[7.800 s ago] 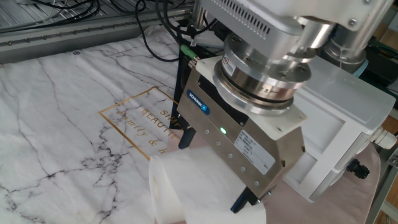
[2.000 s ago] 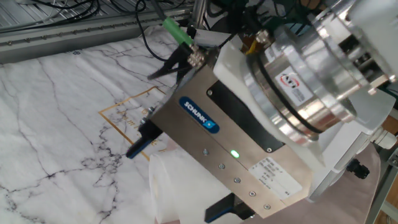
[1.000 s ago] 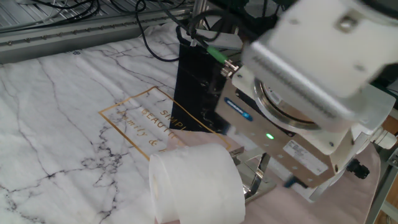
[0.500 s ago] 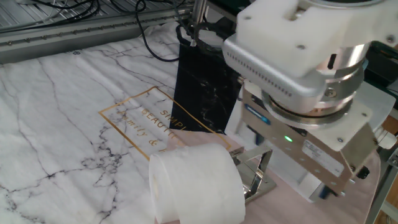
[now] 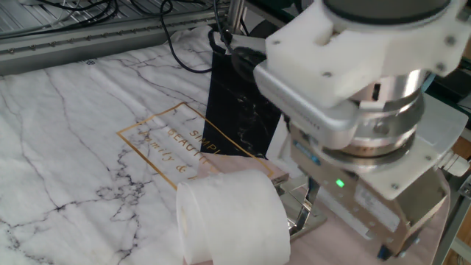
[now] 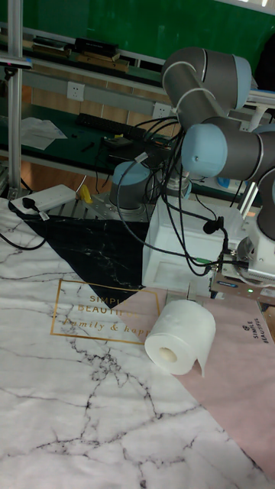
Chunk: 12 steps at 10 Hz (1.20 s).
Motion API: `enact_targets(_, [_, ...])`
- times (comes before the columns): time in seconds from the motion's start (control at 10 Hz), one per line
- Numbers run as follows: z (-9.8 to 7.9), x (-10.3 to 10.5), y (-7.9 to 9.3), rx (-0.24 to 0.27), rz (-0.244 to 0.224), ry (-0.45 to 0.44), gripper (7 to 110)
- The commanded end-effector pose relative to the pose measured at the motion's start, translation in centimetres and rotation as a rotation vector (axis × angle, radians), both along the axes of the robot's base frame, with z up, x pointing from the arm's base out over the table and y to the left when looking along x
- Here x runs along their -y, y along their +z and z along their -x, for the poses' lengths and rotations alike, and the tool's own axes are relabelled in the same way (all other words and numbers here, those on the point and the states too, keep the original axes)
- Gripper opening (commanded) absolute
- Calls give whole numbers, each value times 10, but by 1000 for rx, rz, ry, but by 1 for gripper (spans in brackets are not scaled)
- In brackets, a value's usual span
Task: Take the roll of paper down from the shelf
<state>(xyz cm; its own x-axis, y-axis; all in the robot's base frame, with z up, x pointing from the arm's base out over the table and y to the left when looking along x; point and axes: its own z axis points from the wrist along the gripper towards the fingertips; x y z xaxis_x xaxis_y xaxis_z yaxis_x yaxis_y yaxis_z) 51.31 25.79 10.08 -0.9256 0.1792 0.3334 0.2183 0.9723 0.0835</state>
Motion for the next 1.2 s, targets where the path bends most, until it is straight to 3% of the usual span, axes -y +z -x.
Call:
enact_targets(0.0, [-4, 7, -9, 19, -29, 2, 7])
enact_targets(0.1, [-2, 13, -14, 19, -20, 4, 7])
enact_targets(0.4, [-23, 38, -25, 113, 26, 52, 7])
enact_targets(0.6, [-37, 33, -13, 158, 30, 67, 7])
enact_targets(0.9, [-73, 54, -5, 317, 112, 175, 7])
enact_targets(1.1, [-88, 53, -1, 378, 129, 197, 7])
